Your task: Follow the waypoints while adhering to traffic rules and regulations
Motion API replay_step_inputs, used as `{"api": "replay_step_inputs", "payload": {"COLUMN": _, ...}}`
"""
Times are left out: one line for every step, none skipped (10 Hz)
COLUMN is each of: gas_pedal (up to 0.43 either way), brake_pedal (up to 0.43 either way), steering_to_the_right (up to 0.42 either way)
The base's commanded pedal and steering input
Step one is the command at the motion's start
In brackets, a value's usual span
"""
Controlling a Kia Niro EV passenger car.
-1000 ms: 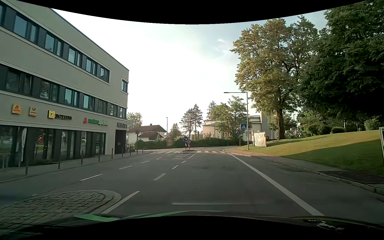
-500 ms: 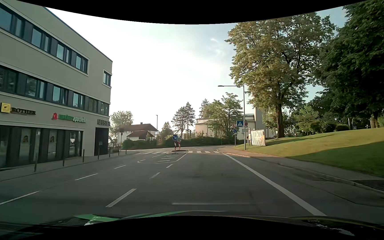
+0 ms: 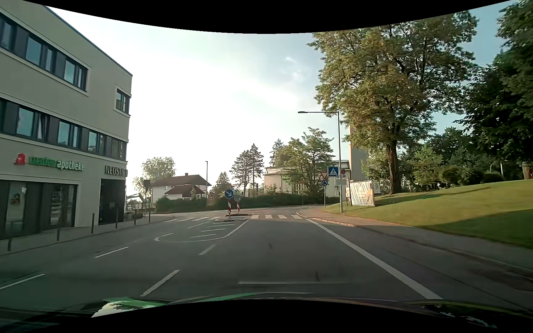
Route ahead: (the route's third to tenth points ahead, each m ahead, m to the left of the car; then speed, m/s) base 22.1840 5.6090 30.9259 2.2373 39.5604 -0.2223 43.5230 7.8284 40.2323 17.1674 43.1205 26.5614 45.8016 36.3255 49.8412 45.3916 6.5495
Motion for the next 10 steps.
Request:
{"api": "replay_step_inputs", "payload": {"gas_pedal": 0.079, "brake_pedal": 0.0, "steering_to_the_right": 0.0}}
{"api": "replay_step_inputs", "payload": {"gas_pedal": 0.079, "brake_pedal": 0.0, "steering_to_the_right": -0.001}}
{"api": "replay_step_inputs", "payload": {"gas_pedal": 0.079, "brake_pedal": 0.0, "steering_to_the_right": -0.001}}
{"api": "replay_step_inputs", "payload": {"gas_pedal": 0.079, "brake_pedal": 0.0, "steering_to_the_right": -0.003}}
{"api": "replay_step_inputs", "payload": {"gas_pedal": 0.067, "brake_pedal": 0.0, "steering_to_the_right": -0.003}}
{"api": "replay_step_inputs", "payload": {"gas_pedal": 0.067, "brake_pedal": 0.0, "steering_to_the_right": -0.003}}
{"api": "replay_step_inputs", "payload": {"gas_pedal": 0.067, "brake_pedal": 0.0, "steering_to_the_right": -0.01}}
{"api": "replay_step_inputs", "payload": {"gas_pedal": 0.059, "brake_pedal": 0.0, "steering_to_the_right": -0.012}}
{"api": "replay_step_inputs", "payload": {"gas_pedal": 0.039, "brake_pedal": 0.0, "steering_to_the_right": -0.009}}
{"api": "replay_step_inputs", "payload": {"gas_pedal": 0.028, "brake_pedal": 0.0, "steering_to_the_right": -0.005}}
